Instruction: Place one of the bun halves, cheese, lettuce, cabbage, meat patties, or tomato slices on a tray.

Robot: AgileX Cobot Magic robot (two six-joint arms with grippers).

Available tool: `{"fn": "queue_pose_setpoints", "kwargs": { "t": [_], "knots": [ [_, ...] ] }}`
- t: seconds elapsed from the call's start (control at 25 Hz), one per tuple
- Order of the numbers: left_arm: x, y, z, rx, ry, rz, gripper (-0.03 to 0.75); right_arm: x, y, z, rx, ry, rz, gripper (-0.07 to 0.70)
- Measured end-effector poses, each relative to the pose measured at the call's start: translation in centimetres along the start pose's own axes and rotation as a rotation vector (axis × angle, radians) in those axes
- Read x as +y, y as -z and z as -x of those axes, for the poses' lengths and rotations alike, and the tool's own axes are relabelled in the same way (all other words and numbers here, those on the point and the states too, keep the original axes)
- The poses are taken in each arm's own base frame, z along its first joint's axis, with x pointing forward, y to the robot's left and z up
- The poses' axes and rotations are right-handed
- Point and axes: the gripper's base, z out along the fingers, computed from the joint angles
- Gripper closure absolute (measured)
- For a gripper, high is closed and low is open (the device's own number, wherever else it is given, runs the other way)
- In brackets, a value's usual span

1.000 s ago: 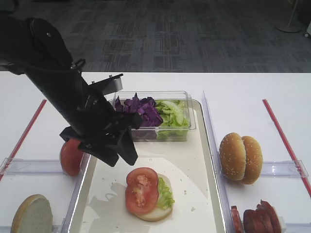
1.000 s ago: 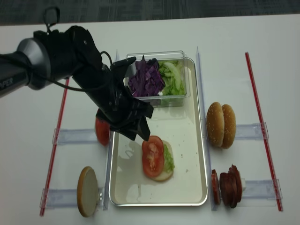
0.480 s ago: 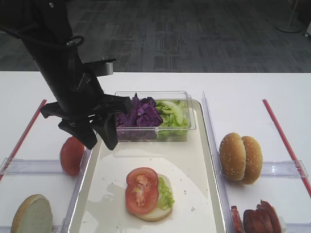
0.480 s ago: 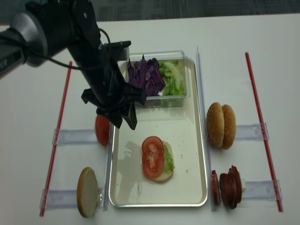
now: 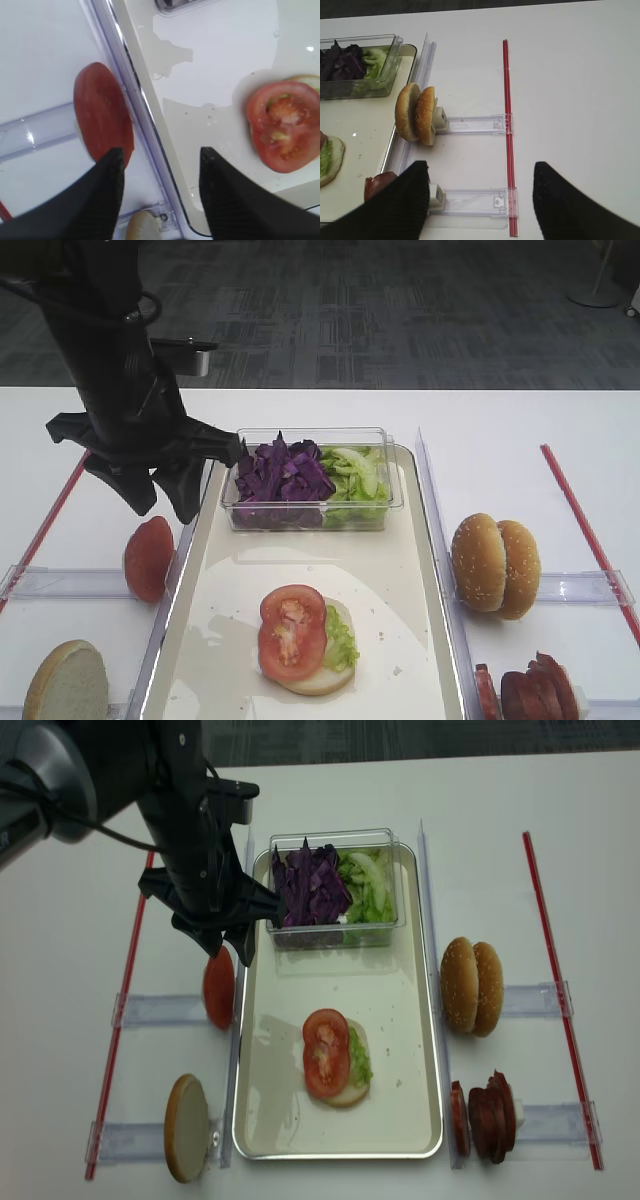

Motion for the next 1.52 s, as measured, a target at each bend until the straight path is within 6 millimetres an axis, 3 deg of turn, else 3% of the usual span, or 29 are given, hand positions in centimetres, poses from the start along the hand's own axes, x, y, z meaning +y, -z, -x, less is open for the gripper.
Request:
{"fn": "queue_pose_setpoints", "kwargs": {
  "t": [0.28, 0.56, 0.68, 1.08, 1.36, 1.52],
  "knots": [
    [1.1, 0.1, 0.1, -0.003, -0.014, 0.031, 0.384, 0.0, 0.0, 0.0, 0.0, 0.0, 0.0, 0.153],
    [6.4, 0.4, 0.2, -0.011, 0.102, 0.033, 0.357, 0.0, 0.0, 0.0, 0.0, 0.001, -0.001, 0.153],
    [7.8, 0.5, 0.1, -0.014, 0.133, 0.035, 0.351, 0.0, 0.0, 0.0, 0.0, 0.001, -0.001, 0.153],
    [14.3, 1.6, -1.3, -0.037, 0.274, 0.046, 0.346, 0.0, 0.0, 0.0, 0.0, 0.001, -0.001, 0.153],
    [14.5, 1.8, -1.4, -0.039, 0.264, 0.05, 0.344, 0.0, 0.0, 0.0, 0.0, 0.001, -0.001, 0.153],
    [14.3, 1.7, -2.7, -0.02, 0.241, 0.062, 0.307, 0.0, 0.0, 0.0, 0.0, 0.001, -0.001, 0.153]
  ]
}}
